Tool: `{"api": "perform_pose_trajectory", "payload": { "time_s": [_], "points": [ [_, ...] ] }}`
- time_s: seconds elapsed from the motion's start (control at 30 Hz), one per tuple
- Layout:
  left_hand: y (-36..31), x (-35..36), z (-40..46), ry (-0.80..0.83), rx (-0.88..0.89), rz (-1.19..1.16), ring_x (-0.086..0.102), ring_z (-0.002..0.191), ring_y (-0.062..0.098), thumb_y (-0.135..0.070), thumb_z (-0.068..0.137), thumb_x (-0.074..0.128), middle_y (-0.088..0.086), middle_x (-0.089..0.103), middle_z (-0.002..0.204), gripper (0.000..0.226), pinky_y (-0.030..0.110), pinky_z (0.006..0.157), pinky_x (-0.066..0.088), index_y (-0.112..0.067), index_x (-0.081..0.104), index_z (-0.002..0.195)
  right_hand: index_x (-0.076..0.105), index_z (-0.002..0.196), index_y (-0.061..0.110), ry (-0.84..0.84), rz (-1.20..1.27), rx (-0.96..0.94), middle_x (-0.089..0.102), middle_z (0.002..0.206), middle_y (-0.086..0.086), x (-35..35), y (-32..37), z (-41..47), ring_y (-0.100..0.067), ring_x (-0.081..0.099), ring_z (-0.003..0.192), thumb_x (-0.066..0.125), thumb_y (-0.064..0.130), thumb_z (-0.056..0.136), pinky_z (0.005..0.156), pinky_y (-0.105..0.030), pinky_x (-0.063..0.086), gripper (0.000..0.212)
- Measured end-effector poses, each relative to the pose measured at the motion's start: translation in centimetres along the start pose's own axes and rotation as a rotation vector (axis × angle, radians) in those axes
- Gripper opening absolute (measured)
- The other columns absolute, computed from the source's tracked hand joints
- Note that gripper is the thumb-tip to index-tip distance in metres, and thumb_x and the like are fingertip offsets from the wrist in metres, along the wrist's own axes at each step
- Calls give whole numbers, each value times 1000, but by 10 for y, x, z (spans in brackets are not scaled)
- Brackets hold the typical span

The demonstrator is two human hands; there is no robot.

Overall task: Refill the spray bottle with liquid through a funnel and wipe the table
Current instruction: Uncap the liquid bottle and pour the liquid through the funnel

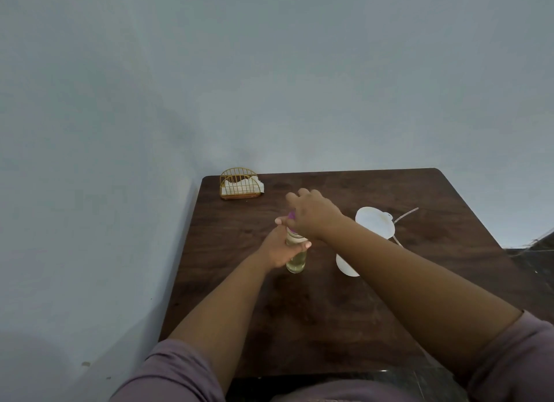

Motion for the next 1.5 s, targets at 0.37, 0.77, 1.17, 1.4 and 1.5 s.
{"api": "perform_pose_trajectory", "payload": {
  "time_s": [0.37,0.77,1.17,1.4,1.5],
  "points": [
    [-2,2,1,36,-25,71,55,118,15,-37,85,71,-4,60,125,60,43,105,44,-23,46,137,57,116,33,319,32,-127,36,125,-3,10,12,-7,-25,35,118,66,9,80,92,-38,47,44],
    [-2,-1,2,10,7,44,42,121,9,-28,87,71,-4,51,135,71,31,104,38,-20,31,145,43,130,20,241,-102,-30,42,125,-11,13,11,-4,-29,50,107,54,20,93,86,-39,50,38],
    [8,-1,8,0,-13,41,50,118,12,-20,84,73,-12,55,119,63,33,100,44,-25,40,137,42,125,15,134,-48,25,44,122,-12,14,8,0,-35,56,105,63,21,89,81,-39,51,42],
    [3,-1,7,15,16,76,50,120,12,-28,84,73,-4,54,132,73,35,103,43,-24,32,144,36,132,36,326,102,-89,33,129,-3,19,12,-3,-25,35,120,79,12,70,95,-47,49,80],
    [7,0,7,14,2,40,49,119,8,-32,84,73,-7,55,132,71,35,103,44,-27,34,144,33,136,25,189,106,1,40,130,-7,9,4,2,-28,41,122,71,47,78,96,-48,47,72]
  ]
}}
Point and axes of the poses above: each hand's wrist, its own z-axis towards the middle knuckle, its own x-axis out of the palm, y = z × x, the point moved 10 cm from there along z, towards the middle knuckle
